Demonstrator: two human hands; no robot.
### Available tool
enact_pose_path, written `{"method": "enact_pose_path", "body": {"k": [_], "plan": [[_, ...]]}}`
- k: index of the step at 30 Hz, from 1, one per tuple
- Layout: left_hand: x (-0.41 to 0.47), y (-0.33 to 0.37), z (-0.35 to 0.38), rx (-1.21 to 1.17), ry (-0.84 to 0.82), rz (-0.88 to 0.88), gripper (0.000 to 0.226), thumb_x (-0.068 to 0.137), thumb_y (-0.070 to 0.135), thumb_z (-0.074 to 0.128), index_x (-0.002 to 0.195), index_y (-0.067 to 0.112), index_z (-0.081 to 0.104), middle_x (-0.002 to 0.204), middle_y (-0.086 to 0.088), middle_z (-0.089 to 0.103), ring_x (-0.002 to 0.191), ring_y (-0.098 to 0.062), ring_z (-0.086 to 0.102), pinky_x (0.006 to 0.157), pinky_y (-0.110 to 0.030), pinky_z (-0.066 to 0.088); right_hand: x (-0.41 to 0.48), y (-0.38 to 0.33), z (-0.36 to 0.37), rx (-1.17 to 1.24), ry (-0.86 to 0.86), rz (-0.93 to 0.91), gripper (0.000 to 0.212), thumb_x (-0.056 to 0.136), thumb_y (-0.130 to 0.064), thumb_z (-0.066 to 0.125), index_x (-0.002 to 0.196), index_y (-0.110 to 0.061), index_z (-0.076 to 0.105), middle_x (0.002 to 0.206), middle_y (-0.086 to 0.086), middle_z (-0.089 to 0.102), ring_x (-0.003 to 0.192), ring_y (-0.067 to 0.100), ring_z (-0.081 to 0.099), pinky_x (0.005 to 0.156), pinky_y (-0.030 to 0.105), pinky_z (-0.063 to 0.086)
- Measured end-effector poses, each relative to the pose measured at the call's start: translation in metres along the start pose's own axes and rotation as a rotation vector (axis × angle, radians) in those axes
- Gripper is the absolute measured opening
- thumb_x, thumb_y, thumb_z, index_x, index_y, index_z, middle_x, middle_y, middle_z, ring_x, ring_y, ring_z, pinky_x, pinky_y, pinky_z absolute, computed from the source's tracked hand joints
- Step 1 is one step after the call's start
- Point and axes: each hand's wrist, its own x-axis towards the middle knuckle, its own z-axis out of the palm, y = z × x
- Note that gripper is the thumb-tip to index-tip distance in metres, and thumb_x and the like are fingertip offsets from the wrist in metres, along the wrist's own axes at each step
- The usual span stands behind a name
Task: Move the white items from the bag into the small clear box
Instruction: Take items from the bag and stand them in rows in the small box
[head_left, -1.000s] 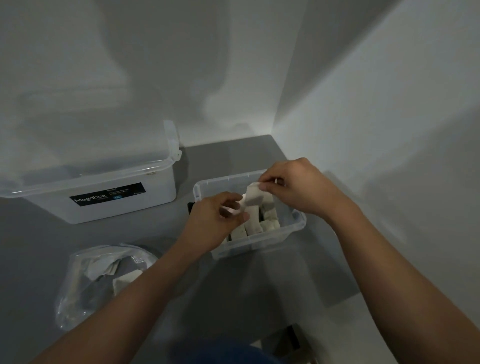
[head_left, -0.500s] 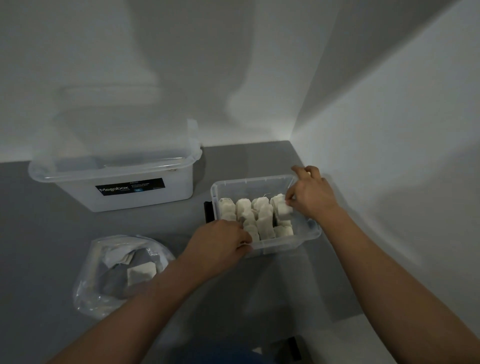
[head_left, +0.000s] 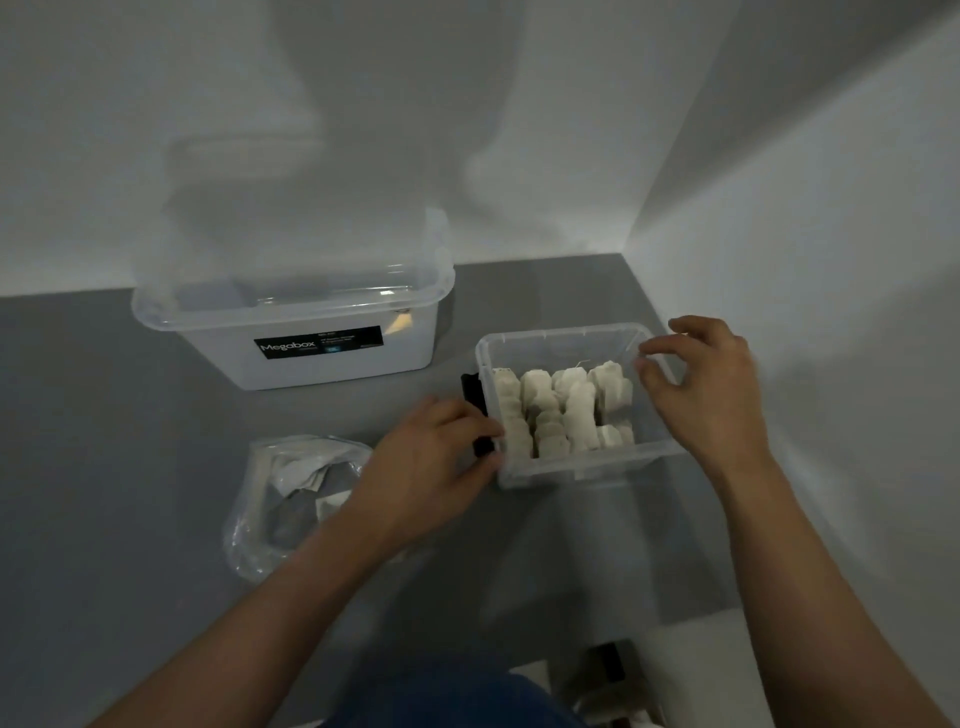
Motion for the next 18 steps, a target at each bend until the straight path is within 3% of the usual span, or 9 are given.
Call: {"method": "enact_pose_path", "body": {"k": [3,5,8,10,12,14,17,18], "plan": [[-0.033,-0.04,-0.024,0.035,0.153,-0.106,0.026,0.09,0.04,0.064,0.105,0.023,0.076,0.102,0.003,0.066,0.094,-0.018,0.054,0.078,-0.025,0.043,-0.045,-0.057,-0.004,0.276,0.035,0.052,0.01,0.09,-0.02,0.075,0.099,-0.024,0.077,0.11,-0.007,0.065,0.092,0.008,0.065,0.076,0.01,0.046],[-0.057,-0.067,-0.038,0.101,0.213,-0.18,0.025,0.088,0.038,0.066,0.102,0.02,0.077,0.104,0.0,0.064,0.096,-0.022,0.052,0.078,-0.027,0.041,-0.075,-0.097,0.012,0.405,-0.024,0.025,0.008,0.091,-0.019,0.075,0.099,-0.023,0.076,0.102,-0.01,0.067,0.081,0.006,0.066,0.071,0.009,0.048],[-0.092,-0.097,-0.053,0.179,0.275,-0.26,0.017,0.085,0.029,0.081,0.097,0.018,0.079,0.103,-0.003,0.063,0.096,-0.025,0.052,0.073,-0.031,0.045,-0.116,-0.153,0.054,0.513,-0.201,-0.087,0.011,0.092,-0.016,0.074,0.102,-0.018,0.078,0.098,-0.01,0.07,0.087,0.004,0.068,0.079,0.012,0.052],[-0.11,-0.111,-0.057,0.23,0.266,-0.159,0.011,0.084,0.023,0.083,0.091,0.015,0.079,0.095,-0.005,0.064,0.088,-0.027,0.054,0.066,-0.036,0.048,-0.136,-0.181,0.087,0.527,-0.326,-0.164,0.013,0.092,-0.015,0.074,0.103,-0.017,0.078,0.097,-0.007,0.073,0.086,0.003,0.068,0.081,0.011,0.052],[-0.123,-0.125,-0.054,0.255,0.182,0.072,0.009,0.091,0.022,0.074,0.091,0.014,0.079,0.087,-0.005,0.067,0.077,-0.029,0.056,0.062,-0.04,0.049,-0.147,-0.201,0.121,0.417,-0.486,-0.219,0.013,0.093,-0.017,0.069,0.102,-0.02,0.078,0.093,-0.005,0.075,0.082,0.006,0.067,0.08,0.015,0.052],[-0.129,-0.135,-0.049,0.339,0.02,0.207,0.017,0.096,0.027,0.065,0.092,0.021,0.08,0.083,0.001,0.07,0.073,-0.027,0.056,0.06,-0.037,0.045,-0.153,-0.209,0.154,0.147,-0.645,-0.281,0.018,0.094,-0.019,0.06,0.098,-0.022,0.077,0.09,0.002,0.074,0.082,0.018,0.068,0.077,0.032,0.054],[-0.13,-0.15,-0.047,0.54,-0.181,0.095,0.004,0.073,0.028,0.079,0.076,0.025,0.077,0.075,0.008,0.07,0.074,-0.026,0.056,0.061,-0.031,0.039,-0.153,-0.204,0.18,-0.168,-0.69,-0.278,0.024,0.094,-0.022,0.054,0.105,-0.025,0.075,0.105,0.005,0.072,0.095,0.031,0.069,0.08,0.039,0.055],[-0.129,-0.155,-0.048,0.559,-0.227,0.037,0.011,0.066,0.025,0.084,0.074,0.025,0.077,0.072,0.008,0.07,0.074,-0.027,0.057,0.061,-0.031,0.041,-0.152,-0.201,0.185,-0.206,-0.68,-0.249,0.025,0.096,-0.021,0.054,0.111,-0.024,0.073,0.113,0.005,0.069,0.1,0.032,0.068,0.082,0.04,0.055]]}}
